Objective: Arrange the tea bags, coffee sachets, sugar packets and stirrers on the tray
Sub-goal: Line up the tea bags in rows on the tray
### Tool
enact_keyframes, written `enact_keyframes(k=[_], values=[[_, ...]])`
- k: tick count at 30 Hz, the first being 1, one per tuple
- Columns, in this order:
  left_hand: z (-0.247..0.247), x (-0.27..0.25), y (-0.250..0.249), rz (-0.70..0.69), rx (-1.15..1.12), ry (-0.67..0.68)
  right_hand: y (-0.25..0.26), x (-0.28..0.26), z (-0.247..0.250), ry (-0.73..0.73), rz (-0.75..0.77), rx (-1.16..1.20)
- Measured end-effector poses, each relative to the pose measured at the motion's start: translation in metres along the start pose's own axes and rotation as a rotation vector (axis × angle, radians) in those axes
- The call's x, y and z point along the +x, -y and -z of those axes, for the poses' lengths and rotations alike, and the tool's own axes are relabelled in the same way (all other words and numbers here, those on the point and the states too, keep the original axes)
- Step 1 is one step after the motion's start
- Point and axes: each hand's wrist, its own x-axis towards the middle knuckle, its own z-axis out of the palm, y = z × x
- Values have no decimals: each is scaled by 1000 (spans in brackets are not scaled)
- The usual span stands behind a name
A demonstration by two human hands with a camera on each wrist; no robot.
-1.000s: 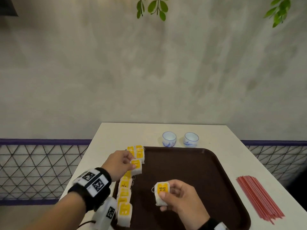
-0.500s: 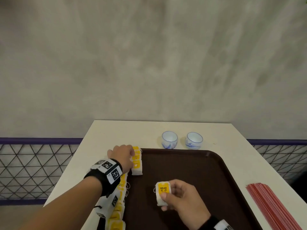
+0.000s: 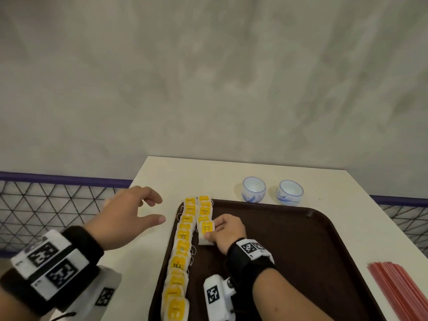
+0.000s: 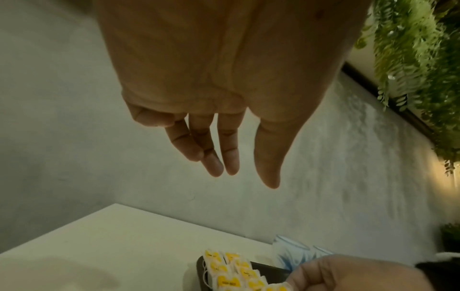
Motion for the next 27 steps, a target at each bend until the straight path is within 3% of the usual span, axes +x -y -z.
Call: enact_keyframes(k=[6,12,27], values=[[3,-25,15,18,13,-11,1,2,-6,-80,44,-65],[-1,-32,19,44,7,-14,8,5,-10,-2,13,-170],[-1,-50,11,24,4,58,4,-3,-12,-53,-16,-98]])
